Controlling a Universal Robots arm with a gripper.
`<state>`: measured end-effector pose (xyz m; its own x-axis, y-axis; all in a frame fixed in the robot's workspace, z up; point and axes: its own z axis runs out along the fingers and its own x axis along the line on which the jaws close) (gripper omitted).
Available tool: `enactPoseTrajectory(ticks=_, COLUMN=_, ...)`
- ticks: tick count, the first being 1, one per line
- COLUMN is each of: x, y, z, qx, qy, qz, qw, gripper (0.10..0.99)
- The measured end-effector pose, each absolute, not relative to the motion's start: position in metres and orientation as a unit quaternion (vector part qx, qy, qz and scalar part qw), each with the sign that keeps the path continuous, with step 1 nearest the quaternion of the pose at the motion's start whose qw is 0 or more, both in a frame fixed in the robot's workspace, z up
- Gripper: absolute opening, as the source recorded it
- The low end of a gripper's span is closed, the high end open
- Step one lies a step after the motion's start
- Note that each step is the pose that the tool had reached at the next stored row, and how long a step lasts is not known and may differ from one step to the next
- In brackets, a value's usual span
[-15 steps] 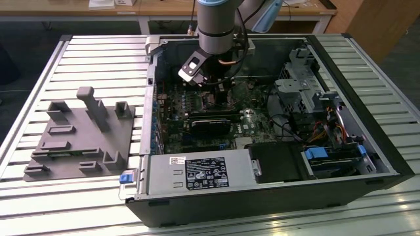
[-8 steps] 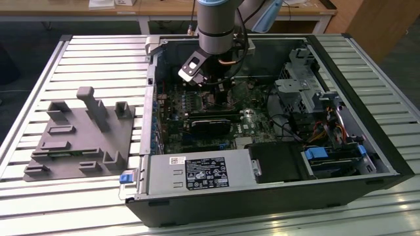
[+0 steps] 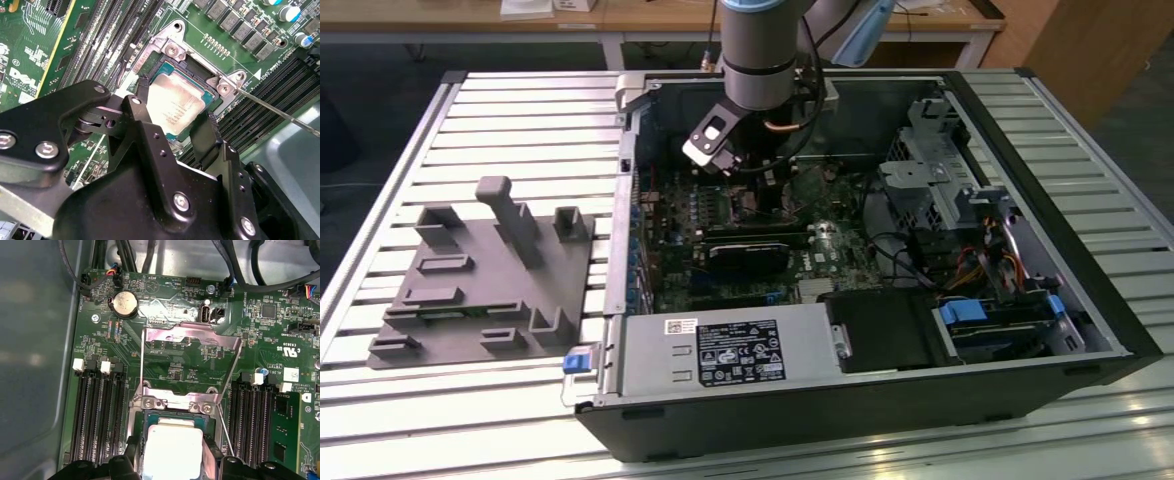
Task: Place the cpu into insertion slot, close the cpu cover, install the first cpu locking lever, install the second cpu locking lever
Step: 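Place the cpu into insertion slot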
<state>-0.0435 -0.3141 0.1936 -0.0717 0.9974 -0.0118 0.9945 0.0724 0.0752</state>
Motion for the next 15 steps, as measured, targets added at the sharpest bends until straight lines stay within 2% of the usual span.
enactPoseTrajectory(ticks=15, x=-0.0435, y=-0.3134, z=0.1932, qx=0.681, qy=0.732, qz=0.025, qw=0.029, gripper=0.6)
